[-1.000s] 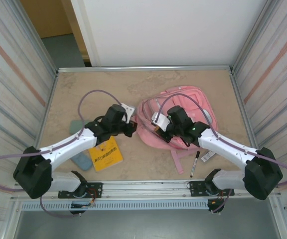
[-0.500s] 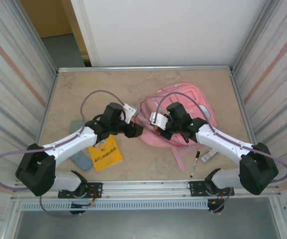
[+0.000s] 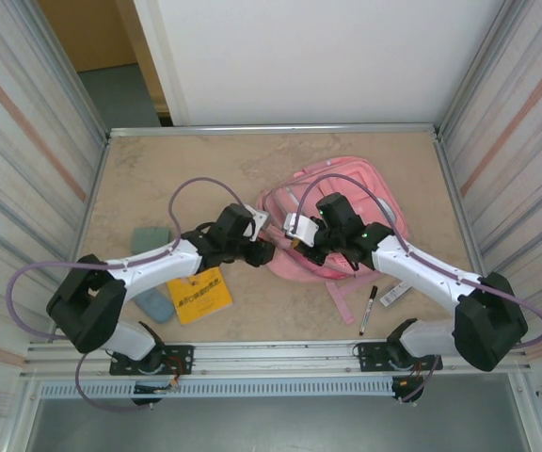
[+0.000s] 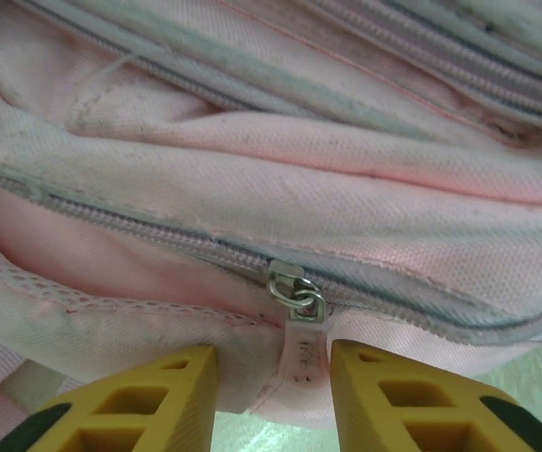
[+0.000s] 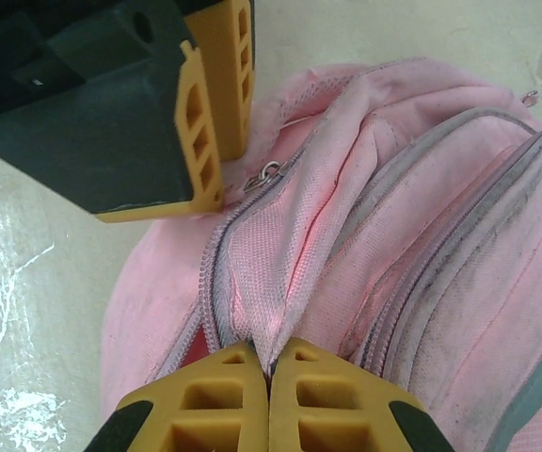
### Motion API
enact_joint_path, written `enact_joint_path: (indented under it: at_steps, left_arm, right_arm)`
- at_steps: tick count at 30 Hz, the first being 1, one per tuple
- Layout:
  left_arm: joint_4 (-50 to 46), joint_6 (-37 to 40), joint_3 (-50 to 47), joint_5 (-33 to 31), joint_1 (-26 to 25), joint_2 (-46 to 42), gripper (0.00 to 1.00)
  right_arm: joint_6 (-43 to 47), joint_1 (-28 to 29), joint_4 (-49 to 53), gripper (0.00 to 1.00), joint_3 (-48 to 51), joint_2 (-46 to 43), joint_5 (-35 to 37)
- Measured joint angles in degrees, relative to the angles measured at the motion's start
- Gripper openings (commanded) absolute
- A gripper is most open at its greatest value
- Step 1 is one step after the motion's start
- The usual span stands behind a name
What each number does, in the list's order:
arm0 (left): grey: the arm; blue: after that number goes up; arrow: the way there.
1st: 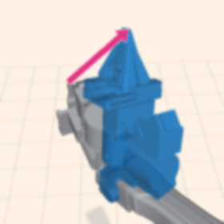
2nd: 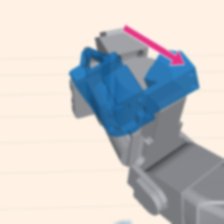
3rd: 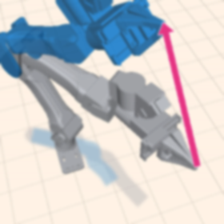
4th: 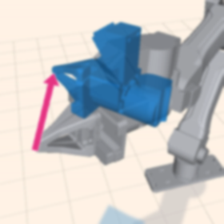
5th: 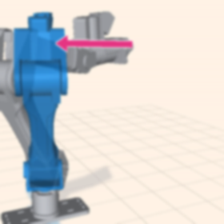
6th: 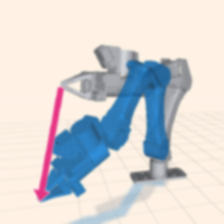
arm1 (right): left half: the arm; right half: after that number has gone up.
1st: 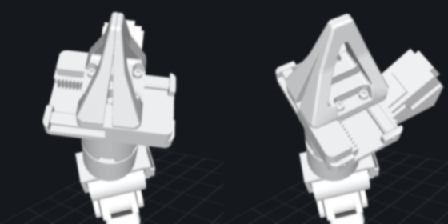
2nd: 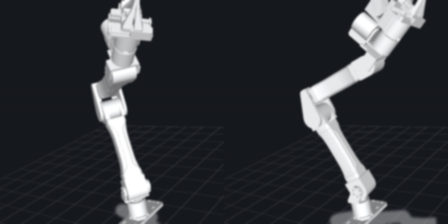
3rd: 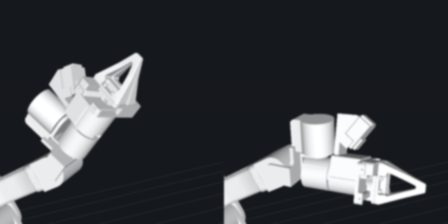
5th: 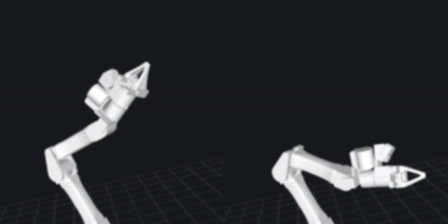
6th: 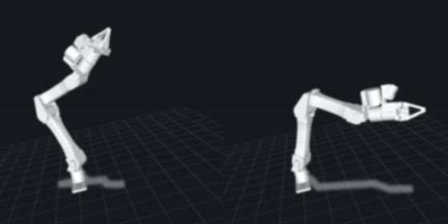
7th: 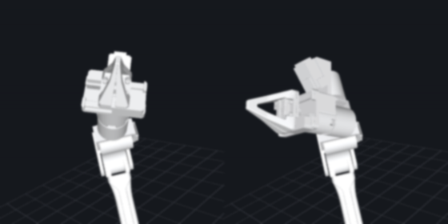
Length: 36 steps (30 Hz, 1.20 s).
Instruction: Pack the student bag
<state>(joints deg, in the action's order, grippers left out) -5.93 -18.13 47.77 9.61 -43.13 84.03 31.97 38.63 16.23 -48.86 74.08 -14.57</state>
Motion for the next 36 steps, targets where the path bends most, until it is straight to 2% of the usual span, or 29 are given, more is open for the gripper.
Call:
enact_joint_path:
  at_steps: [2,7,8,14,21,25,26,28,29,33,36]
  left_arm:
    - [0.0,-0.2,0.8,-0.7,0.0,0.6,0.32]
    - [0.2,-0.8,1.8,-0.6,-0.2,2.1,0.01]
    - [0.2,-0.7,1.8,-0.5,-0.3,2.2,0.00]
    - [0.1,-0.3,0.7,0.3,0.7,0.4,0.00]
    - [0.2,0.1,-4.0,4.0,6.8,-9.1,0.00]
    - [0.8,0.7,-5.7,5.9,9.6,-11.4,0.00]
    - [1.1,0.9,-5.9,7.1,9.7,-11.1,0.02]
    - [2.2,1.2,-6.1,10.8,10.0,-10.1,0.32]
    - [3.5,1.1,-6.3,13.4,10.0,-9.3,0.38]
    - [7.7,-1.3,-7.5,19.9,9.6,-6.4,0.42]
    - [8.2,-3.2,-7.7,19.3,7.4,-5.4,0.43]
  right_arm:
    - [0.0,0.1,-0.4,0.00,0.0,0.0,0.0]
    - [-0.3,0.9,-1.1,0.00,0.0,0.0,0.3]
    - [-0.3,1.0,-1.2,0.00,0.1,0.0,0.5]
    - [0.0,1.7,-1.6,0.00,0.8,-0.2,2.2]
    - [1.6,3.7,-1.6,0.00,0.8,-0.4,5.3]
    - [1.8,3.8,-1.8,0.00,1.4,-0.8,5.4]
    - [1.8,3.8,-1.8,0.00,1.5,-0.9,5.3]
    - [1.7,3.8,-1.9,0.00,1.5,-1.0,5.3]
    - [1.7,3.7,-1.9,0.00,1.5,-1.0,5.2]
    - [1.7,3.6,-1.9,0.00,1.5,-1.0,4.5]
    - [1.7,3.4,-1.9,0.00,1.5,-1.0,4.0]
